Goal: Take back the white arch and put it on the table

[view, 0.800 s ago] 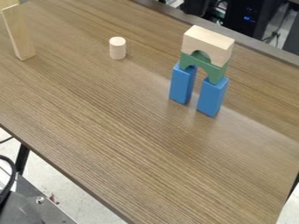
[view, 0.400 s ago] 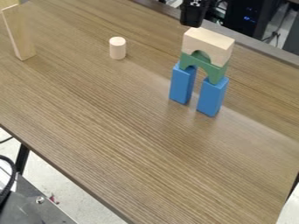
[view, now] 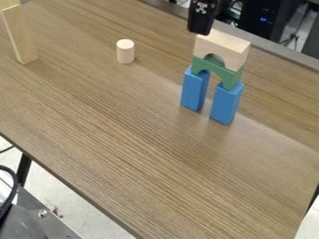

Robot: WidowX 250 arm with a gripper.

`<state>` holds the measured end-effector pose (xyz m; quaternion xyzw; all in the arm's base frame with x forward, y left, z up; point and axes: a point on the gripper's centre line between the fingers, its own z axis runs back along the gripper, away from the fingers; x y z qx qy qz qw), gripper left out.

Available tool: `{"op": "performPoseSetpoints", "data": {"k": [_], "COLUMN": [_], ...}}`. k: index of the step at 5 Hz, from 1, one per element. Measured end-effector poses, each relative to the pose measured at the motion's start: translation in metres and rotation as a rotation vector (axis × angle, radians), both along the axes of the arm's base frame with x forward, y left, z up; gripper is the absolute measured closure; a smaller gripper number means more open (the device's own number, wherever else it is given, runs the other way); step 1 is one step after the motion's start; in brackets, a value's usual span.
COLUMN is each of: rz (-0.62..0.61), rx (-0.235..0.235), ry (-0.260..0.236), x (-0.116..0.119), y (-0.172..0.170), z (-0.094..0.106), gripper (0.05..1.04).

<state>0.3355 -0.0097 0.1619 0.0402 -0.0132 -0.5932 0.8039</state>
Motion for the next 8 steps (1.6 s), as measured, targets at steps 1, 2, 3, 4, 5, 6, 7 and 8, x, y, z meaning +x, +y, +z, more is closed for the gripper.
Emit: {"op": "performPoseSetpoints", "data": {"k": [1,2,3,4,5,6,7,8], "rz": [-0.052,-0.080,-0.081,-0.079,-0.073,-0.071,-0.059,-0.062], "rx": [0.005,0.019,0.035,0.039,0.034,0.025,0.001,0.016], "ry": [0.015,0.002,0.006,0.001,0.010,0.030,0.070,0.078], "x": [-0.005,-0.004,0.001,0.011,0.018,0.019,0.021,0.022], "y": [-0.009,-0.017,-0.022,-0.025,-0.027,-0.028,-0.028,-0.026], "z": [-0.001,-0.002,-0.012,-0.018,-0.023,-0.026,-0.031,-0.031], "gripper": [0.085,0.085,0.085,0.085,0.085,0.140,0.415,0.521]}}
